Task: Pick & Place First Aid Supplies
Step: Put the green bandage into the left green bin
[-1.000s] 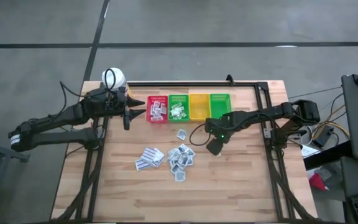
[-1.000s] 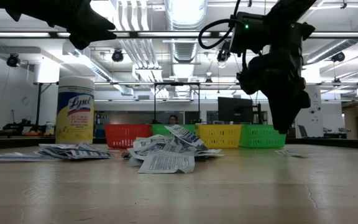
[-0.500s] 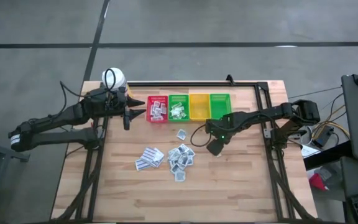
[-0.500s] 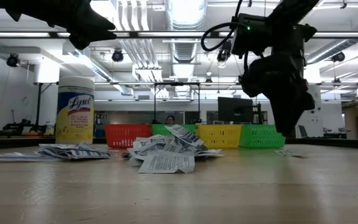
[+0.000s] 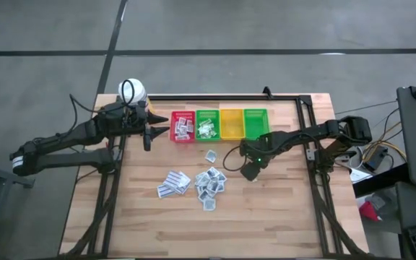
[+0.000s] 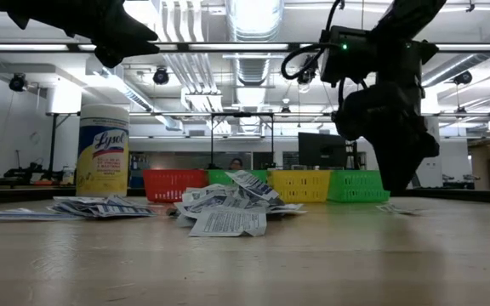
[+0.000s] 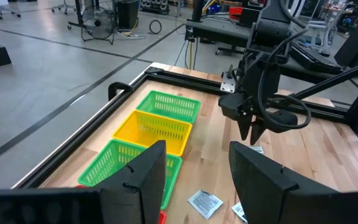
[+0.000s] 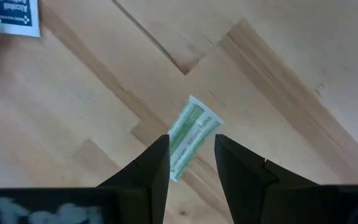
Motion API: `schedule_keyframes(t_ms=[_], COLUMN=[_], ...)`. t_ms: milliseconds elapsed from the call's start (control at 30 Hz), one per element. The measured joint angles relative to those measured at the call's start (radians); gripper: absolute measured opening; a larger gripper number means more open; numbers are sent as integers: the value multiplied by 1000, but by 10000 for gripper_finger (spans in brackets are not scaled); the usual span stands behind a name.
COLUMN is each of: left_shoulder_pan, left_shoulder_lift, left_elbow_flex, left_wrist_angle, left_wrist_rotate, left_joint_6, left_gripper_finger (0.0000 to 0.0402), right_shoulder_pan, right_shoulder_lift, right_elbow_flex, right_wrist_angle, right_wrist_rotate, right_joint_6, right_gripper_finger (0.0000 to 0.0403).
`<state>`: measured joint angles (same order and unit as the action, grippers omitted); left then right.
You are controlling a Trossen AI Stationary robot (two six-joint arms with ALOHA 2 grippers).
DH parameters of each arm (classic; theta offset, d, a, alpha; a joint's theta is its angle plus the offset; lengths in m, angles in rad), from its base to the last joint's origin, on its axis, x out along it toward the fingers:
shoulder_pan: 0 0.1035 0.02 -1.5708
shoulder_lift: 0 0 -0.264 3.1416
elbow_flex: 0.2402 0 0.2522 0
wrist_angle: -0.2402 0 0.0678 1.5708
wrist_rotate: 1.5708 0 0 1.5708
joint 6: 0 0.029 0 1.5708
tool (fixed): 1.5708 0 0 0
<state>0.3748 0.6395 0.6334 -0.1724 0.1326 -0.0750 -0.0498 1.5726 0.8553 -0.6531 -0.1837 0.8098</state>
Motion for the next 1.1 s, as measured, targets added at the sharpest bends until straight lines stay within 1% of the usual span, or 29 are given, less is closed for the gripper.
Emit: schedule_keyframes(t_ms=[200,467,633,767,1100], left_shoulder_pan=[0,0,0,0,0], left_shoulder_lift=[0,5,11,13,13], left_elbow_flex=[0,0,0,0,0], left_wrist_angle=[0,6,8,9,21], left_wrist_rotate=[0,0,0,0,0], left_joint_6=[0,0,-5,-6,-6], left_gripper_finger=[175,174,175,175,175], right_shoulder_pan=[0,14,17,17,19], right_shoulder_lift=[21,134,150,150,151], right_elbow_flex=[-2,5,6,5,3], right_wrist_angle=[21,68,73,74,79], right_wrist_rotate=[1,-4,-3,6,27], right_joint_6=[0,-3,0,0,-1], right_gripper_finger=[123,123,120,102,33])
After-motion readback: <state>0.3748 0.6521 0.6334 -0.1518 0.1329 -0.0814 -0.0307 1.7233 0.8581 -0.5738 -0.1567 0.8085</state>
